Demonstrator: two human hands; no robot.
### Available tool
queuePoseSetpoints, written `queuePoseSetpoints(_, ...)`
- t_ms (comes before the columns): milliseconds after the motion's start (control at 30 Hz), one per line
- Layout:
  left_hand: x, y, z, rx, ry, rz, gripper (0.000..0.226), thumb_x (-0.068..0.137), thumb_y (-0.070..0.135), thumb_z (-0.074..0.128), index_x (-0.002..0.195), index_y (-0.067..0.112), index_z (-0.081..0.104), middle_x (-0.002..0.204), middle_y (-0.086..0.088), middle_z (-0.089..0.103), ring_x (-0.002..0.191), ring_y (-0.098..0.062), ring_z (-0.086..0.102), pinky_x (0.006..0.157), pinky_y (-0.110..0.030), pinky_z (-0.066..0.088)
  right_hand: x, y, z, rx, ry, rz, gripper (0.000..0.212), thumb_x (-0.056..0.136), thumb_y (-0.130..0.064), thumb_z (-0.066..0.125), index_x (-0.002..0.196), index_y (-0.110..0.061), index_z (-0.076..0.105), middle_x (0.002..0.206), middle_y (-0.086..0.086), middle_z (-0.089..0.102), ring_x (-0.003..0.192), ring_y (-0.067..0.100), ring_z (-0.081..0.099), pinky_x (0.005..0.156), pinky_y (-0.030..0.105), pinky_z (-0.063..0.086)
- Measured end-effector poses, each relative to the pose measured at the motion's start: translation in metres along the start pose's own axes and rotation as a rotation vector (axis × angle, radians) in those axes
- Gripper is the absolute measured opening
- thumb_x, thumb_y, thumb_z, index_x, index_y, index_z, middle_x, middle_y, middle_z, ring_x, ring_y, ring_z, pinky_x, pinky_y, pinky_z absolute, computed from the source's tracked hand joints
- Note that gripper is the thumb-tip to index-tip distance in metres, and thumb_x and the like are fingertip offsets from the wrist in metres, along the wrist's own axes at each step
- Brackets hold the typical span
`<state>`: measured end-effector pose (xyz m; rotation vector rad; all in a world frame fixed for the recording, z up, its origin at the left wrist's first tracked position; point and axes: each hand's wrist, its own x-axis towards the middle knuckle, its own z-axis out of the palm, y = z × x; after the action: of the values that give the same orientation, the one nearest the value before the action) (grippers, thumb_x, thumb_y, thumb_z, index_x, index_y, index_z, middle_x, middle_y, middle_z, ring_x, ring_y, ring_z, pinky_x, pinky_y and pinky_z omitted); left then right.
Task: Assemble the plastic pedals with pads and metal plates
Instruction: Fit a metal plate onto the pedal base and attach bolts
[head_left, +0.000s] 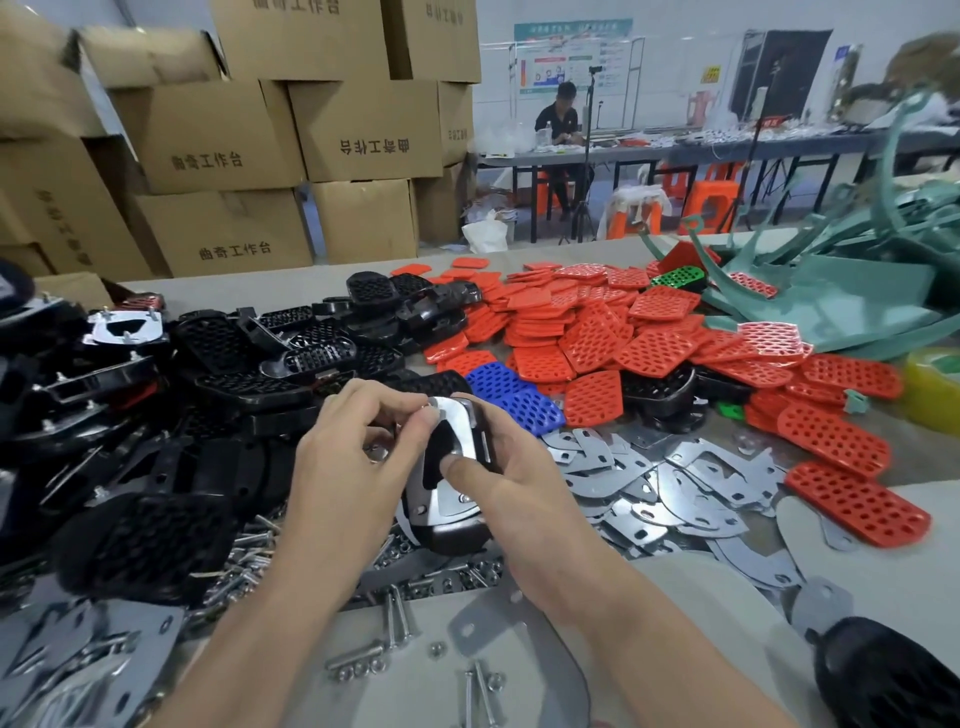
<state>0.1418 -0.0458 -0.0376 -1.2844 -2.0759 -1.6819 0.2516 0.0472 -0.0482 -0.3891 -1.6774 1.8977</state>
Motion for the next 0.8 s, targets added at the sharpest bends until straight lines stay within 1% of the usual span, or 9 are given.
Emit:
queuePoseSetpoints(67, 0.0003, -0.0004, -0.0004, -0.014, -0.007, -0.015, 0.007, 0.089, 0.032, 0.071, 0.088, 0.036, 0.065, 0.094, 0.015, 0.066, 0.088, -0.014, 0.065, 0.075, -0.028, 0.05, -0.0004, 0.0006, 0.0003, 0.003, -0.005, 0.0, 0.046, 0.096, 0.009, 0.053, 0.128, -0.023, 0.064, 0.122, 0.001, 0.073, 0.118, 0.02, 0.067, 0.109, 0.043, 0.05)
queuePoseSetpoints(200, 0.002, 0.0005, -0.0013, -0.022, -0.036, -0.003, 0.01, 0.09, 0.029, 0.069, 0.091, 0.038, 0.066, 0.095, 0.016, 0.065, 0.094, -0.014, 0.064, 0.079, -0.027, 0.05, 0.0002, 0.002, -0.0013, 0.004, -0.008, -0.006, 0.046, 0.096, 0.009, 0.053, 0.128, -0.022, 0.064, 0.122, 0.001, 0.073, 0.118, 0.018, 0.067, 0.109, 0.041, 0.05)
queuePoseSetpoints(267, 0.002, 0.0019, -0.0032, -0.013, -0.079, 0.03, 0.014, 0.092, 0.028, 0.065, 0.096, 0.042, 0.067, 0.098, 0.018, 0.065, 0.1, -0.014, 0.062, 0.082, -0.02, 0.049, 0.0006, 0.0021, -0.0024, 0.014, -0.011, -0.004, 0.045, 0.096, 0.008, 0.053, 0.126, -0.023, 0.065, 0.12, 0.002, 0.074, 0.117, 0.019, 0.067, 0.107, 0.038, 0.05)
queuePoseSetpoints(333, 0.0021, 0.0024, -0.0046, -0.005, -0.107, 0.049, 0.015, 0.093, 0.033, 0.061, 0.101, 0.044, 0.067, 0.099, 0.019, 0.063, 0.104, -0.012, 0.061, 0.083, -0.015, 0.048, 0.0012, 0.0026, -0.0036, 0.015, -0.01, -0.003, 0.044, 0.096, 0.007, 0.054, 0.126, -0.024, 0.066, 0.12, 0.003, 0.074, 0.116, 0.019, 0.068, 0.105, 0.036, 0.051)
queuePoseSetpoints(467, 0.0032, 0.001, -0.0056, 0.036, -0.111, 0.067, 0.019, 0.093, 0.037, 0.06, 0.11, 0.042, 0.068, 0.095, 0.019, 0.059, 0.099, -0.014, 0.059, 0.082, -0.021, 0.049, 0.0019, 0.004, -0.0033, 0.002, -0.009, 0.004, 0.045, 0.095, 0.005, 0.055, 0.126, -0.025, 0.065, 0.121, 0.001, 0.073, 0.117, 0.019, 0.067, 0.108, 0.039, 0.05)
queuePoseSetpoints(567, 0.0028, 0.0019, -0.0052, 0.082, -0.095, 0.108, 0.019, 0.09, 0.045, 0.055, 0.103, 0.044, 0.069, 0.098, 0.021, 0.061, 0.1, -0.013, 0.058, 0.08, -0.015, 0.047, 0.0015, 0.0046, -0.0021, -0.01, 0.006, 0.009, 0.045, 0.095, 0.005, 0.055, 0.125, -0.026, 0.066, 0.118, 0.001, 0.074, 0.115, 0.019, 0.068, 0.107, 0.043, 0.05)
queuePoseSetpoints(633, 0.0023, 0.001, -0.0041, 0.088, -0.064, 0.118, 0.017, 0.089, 0.045, 0.056, 0.099, 0.04, 0.069, 0.099, 0.022, 0.063, 0.099, -0.013, 0.059, 0.079, -0.015, 0.048, 0.001, 0.0043, -0.0011, -0.027, 0.019, 0.003, 0.044, 0.095, 0.006, 0.055, 0.124, -0.027, 0.066, 0.118, 0.0, 0.074, 0.115, 0.018, 0.068, 0.109, 0.045, 0.049)
queuePoseSetpoints(700, 0.0022, 0.0001, -0.0028, 0.082, -0.035, 0.109, 0.016, 0.088, 0.047, 0.057, 0.094, 0.037, 0.068, 0.099, 0.024, 0.063, 0.097, -0.012, 0.06, 0.078, -0.016, 0.048, 0.0002, 0.0031, -0.0004, -0.05, 0.023, -0.012, 0.044, 0.095, 0.006, 0.055, 0.124, -0.026, 0.065, 0.119, -0.002, 0.074, 0.116, 0.016, 0.067, 0.111, 0.045, 0.047)
queuePoseSetpoints(800, 0.0022, 0.0003, -0.0025, 0.083, -0.021, 0.113, 0.013, 0.087, 0.05, 0.057, 0.09, 0.04, 0.065, 0.097, 0.024, 0.063, 0.096, -0.013, 0.061, 0.078, -0.016, 0.048, -0.0014, 0.0009, 0.0002, -0.074, 0.03, -0.034, 0.045, 0.096, 0.006, 0.055, 0.126, -0.026, 0.064, 0.119, -0.004, 0.073, 0.117, 0.014, 0.066, 0.112, 0.044, 0.046)
